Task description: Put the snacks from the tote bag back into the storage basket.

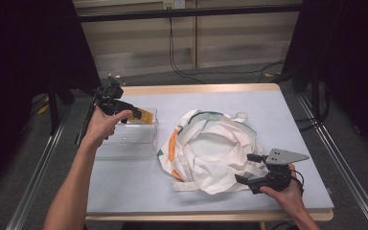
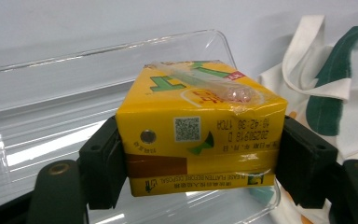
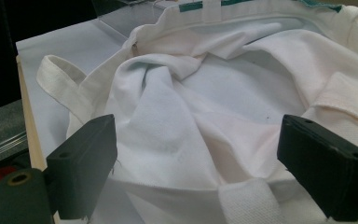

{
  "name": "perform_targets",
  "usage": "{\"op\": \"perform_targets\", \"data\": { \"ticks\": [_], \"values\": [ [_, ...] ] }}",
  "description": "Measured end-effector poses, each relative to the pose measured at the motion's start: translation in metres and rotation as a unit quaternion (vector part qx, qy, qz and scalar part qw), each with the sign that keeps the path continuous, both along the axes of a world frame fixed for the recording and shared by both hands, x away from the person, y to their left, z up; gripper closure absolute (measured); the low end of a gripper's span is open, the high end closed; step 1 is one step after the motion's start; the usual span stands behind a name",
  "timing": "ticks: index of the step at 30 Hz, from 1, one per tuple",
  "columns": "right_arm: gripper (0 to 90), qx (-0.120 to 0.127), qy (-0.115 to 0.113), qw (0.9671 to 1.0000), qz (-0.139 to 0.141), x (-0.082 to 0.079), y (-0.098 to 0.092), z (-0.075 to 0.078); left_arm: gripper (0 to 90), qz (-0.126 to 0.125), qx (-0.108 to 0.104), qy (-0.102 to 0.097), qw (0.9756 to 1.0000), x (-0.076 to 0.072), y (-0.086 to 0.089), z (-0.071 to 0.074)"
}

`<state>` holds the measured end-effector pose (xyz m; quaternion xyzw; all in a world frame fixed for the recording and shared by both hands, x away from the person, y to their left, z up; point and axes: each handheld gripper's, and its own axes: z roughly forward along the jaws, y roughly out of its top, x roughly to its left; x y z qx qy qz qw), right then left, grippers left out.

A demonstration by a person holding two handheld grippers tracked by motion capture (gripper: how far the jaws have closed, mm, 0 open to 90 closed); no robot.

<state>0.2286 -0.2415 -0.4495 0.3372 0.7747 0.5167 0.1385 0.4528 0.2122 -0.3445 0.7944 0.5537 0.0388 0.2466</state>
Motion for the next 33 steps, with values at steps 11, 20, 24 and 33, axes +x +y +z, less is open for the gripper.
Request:
{"op": "perform_targets", "data": {
  "ticks": [11, 20, 24, 33],
  "values": [
    [12.0, 0.000, 0.000, 1.0000, -0.001, 0.000, 0.000, 0.000, 27.3, 0.011, 0.020, 0.048, 0.9986, 0.013, -0.004, -0.005],
    [11.9, 0.002, 0.000, 1.0000, 0.000, 0.000, 0.000, 0.000, 27.4, 0.008, 0.041, 0.071, 0.9966, 0.023, -0.013, -0.004],
    [11.9, 0.001, 0.000, 1.0000, 0.000, 0.000, 0.000, 0.000, 27.4, 0.014, 0.048, 0.084, 0.9952, 0.029, -0.018, -0.010],
    [11.6, 0.002, 0.000, 1.0000, -0.001, 0.000, -0.001, 0.000, 27.4, 0.000, 0.065, 0.105, 0.9924, 0.038, -0.027, -0.010]
  ]
}}
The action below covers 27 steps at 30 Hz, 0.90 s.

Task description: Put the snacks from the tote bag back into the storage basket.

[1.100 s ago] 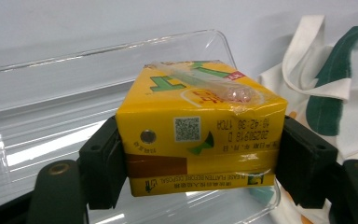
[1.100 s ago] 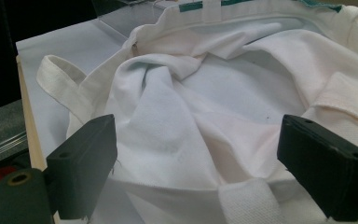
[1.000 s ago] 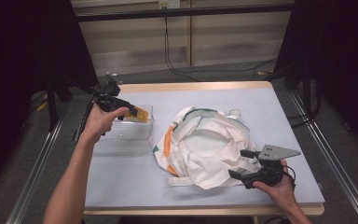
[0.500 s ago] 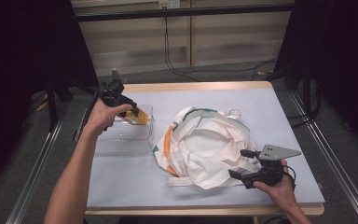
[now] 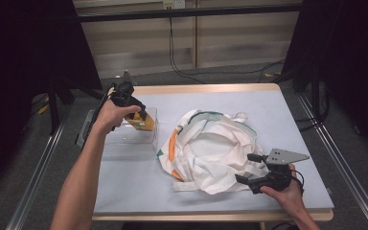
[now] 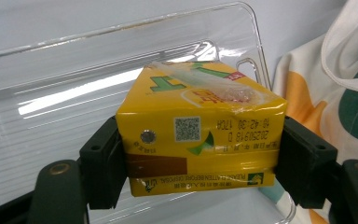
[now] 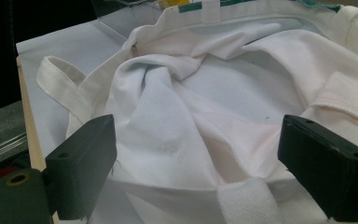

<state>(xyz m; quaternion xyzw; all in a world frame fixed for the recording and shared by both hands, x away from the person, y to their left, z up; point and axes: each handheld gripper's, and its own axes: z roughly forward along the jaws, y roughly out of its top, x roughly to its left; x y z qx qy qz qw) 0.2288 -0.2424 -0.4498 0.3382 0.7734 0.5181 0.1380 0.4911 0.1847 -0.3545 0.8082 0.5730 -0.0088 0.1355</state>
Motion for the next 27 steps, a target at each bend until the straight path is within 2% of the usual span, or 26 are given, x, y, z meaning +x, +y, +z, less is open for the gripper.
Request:
{"op": "perform_targets", "data": {
  "ticks": [4, 7, 8, 13, 16, 22, 27],
  "values": [
    [11.6, 0.000, -0.002, 1.0000, 0.002, 0.000, 0.000, 0.000, 27.4, -0.002, -0.002, 0.013, 0.9999, 0.004, -0.004, 0.001],
    [11.5, -0.001, -0.001, 1.0000, 0.001, 0.000, 0.000, 0.000, 27.4, 0.004, 0.001, 0.012, 0.9999, 0.007, -0.007, 0.000],
    [11.5, -0.001, -0.001, 1.0000, 0.001, 0.000, 0.000, 0.000, 27.4, 0.005, -0.003, 0.014, 0.9999, 0.008, -0.008, -0.001],
    [11.5, -0.001, 0.000, 1.0000, 0.001, 0.000, 0.000, -0.001, 27.3, 0.025, -0.002, 0.021, 0.9995, 0.011, -0.013, -0.004],
    [11.5, -0.002, 0.001, 1.0000, 0.001, 0.000, 0.000, -0.001, 27.3, 0.030, 0.003, 0.022, 0.9993, 0.012, -0.016, -0.005],
    [11.5, -0.002, 0.000, 1.0000, 0.003, 0.001, 0.001, -0.001, 27.4, 0.047, -0.002, 0.023, 0.9986, 0.017, -0.018, -0.002],
    [11.5, -0.004, 0.000, 1.0000, 0.003, 0.000, 0.001, -0.001, 27.4, 0.067, 0.000, 0.017, 0.9976, 0.018, -0.022, -0.007]
  ]
}}
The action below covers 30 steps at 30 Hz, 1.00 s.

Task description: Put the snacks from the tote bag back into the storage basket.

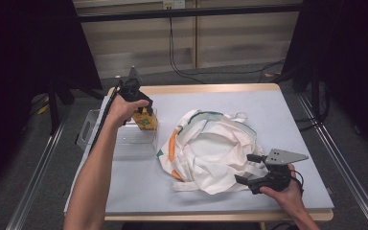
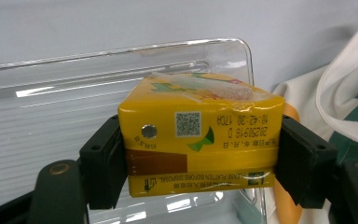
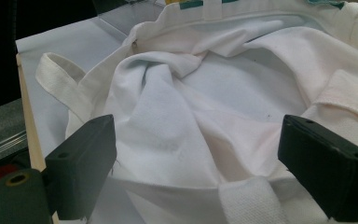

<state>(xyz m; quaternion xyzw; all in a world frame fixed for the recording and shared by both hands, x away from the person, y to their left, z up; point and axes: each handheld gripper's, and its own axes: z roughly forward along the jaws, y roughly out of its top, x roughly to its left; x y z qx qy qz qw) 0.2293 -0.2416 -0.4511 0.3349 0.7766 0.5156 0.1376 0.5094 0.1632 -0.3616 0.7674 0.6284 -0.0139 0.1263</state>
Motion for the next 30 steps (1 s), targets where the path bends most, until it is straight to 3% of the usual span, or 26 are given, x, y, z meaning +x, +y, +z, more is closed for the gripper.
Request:
{"op": "perform_targets", "data": {
  "ticks": [13, 18, 30],
  "values": [
    [11.5, -0.003, 0.001, 1.0000, -0.001, 0.000, 0.001, 0.000, 27.1, 0.023, -0.015, -0.036, 0.9990, -0.002, 0.001, -0.005],
    [11.5, -0.003, 0.000, 1.0000, -0.001, 0.000, 0.001, 0.000, 24.6, 0.015, -0.027, -0.035, 0.9989, -0.003, -0.003, -0.012],
    [11.7, -0.001, -0.003, 1.0000, -0.002, -0.001, 0.000, 0.001, 24.1, 0.002, -0.026, -0.051, 0.9983, -0.004, -0.001, -0.014]
  ]
}}
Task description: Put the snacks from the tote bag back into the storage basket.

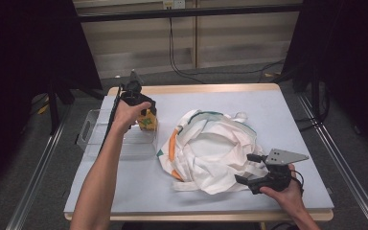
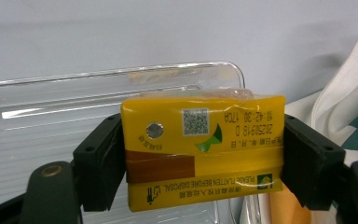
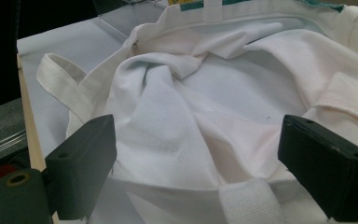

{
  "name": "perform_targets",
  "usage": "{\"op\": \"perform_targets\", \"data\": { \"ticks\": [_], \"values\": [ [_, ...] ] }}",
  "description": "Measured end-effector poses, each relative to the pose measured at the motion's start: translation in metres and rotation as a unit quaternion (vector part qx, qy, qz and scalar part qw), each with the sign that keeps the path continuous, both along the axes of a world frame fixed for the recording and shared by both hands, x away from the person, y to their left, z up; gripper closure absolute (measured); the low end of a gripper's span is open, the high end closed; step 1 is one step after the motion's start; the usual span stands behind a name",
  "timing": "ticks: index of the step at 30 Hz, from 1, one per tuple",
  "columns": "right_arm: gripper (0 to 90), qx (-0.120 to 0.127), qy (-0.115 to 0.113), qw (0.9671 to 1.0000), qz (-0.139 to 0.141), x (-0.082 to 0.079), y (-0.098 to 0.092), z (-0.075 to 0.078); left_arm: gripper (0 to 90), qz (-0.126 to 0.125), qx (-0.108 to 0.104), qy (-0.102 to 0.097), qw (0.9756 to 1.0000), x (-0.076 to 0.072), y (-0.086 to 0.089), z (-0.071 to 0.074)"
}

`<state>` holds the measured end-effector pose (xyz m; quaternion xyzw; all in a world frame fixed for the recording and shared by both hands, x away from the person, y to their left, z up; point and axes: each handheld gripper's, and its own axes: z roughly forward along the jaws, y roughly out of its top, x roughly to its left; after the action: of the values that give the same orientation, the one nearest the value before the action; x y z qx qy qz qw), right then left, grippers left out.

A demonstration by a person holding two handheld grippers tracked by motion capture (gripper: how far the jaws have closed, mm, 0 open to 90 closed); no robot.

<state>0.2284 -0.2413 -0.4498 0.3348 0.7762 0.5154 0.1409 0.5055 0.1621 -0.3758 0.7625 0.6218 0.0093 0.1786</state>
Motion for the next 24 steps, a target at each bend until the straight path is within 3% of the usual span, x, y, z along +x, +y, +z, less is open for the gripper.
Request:
{"op": "perform_targets", "data": {
  "ticks": [6, 9, 12, 16, 21, 22, 24],
  "values": [
    [11.8, -0.001, -0.001, 1.0000, -0.002, 0.000, 0.000, 0.000, 23.9, -0.020, 0.003, -0.009, 0.9998, -0.004, 0.001, 0.001],
    [11.7, 0.000, 0.000, 1.0000, -0.001, 0.000, 0.001, 0.000, 23.4, -0.021, -0.012, -0.015, 0.9996, -0.005, 0.005, -0.002],
    [11.7, 0.000, 0.000, 1.0000, 0.000, 0.000, 0.000, 0.000, 20.5, -0.025, -0.019, -0.014, 0.9994, -0.005, 0.008, -0.004],
    [11.6, -0.001, -0.001, 1.0000, -0.001, 0.001, 0.000, 0.000, 15.6, -0.037, -0.013, -0.024, 0.9990, -0.005, 0.009, -0.006],
    [11.6, -0.001, 0.001, 1.0000, -0.001, 0.001, 0.000, -0.001, 10.2, -0.045, -0.010, -0.044, 0.9980, -0.007, 0.008, -0.003],
    [11.6, 0.000, 0.001, 1.0000, -0.002, 0.001, 0.000, -0.001, 9.2, -0.054, 0.003, -0.059, 0.9968, -0.009, 0.006, -0.002],
    [11.5, -0.001, 0.001, 1.0000, -0.002, 0.001, 0.000, -0.001, 7.1, -0.068, 0.001, -0.070, 0.9953, -0.011, 0.006, -0.001]
  ]
}}
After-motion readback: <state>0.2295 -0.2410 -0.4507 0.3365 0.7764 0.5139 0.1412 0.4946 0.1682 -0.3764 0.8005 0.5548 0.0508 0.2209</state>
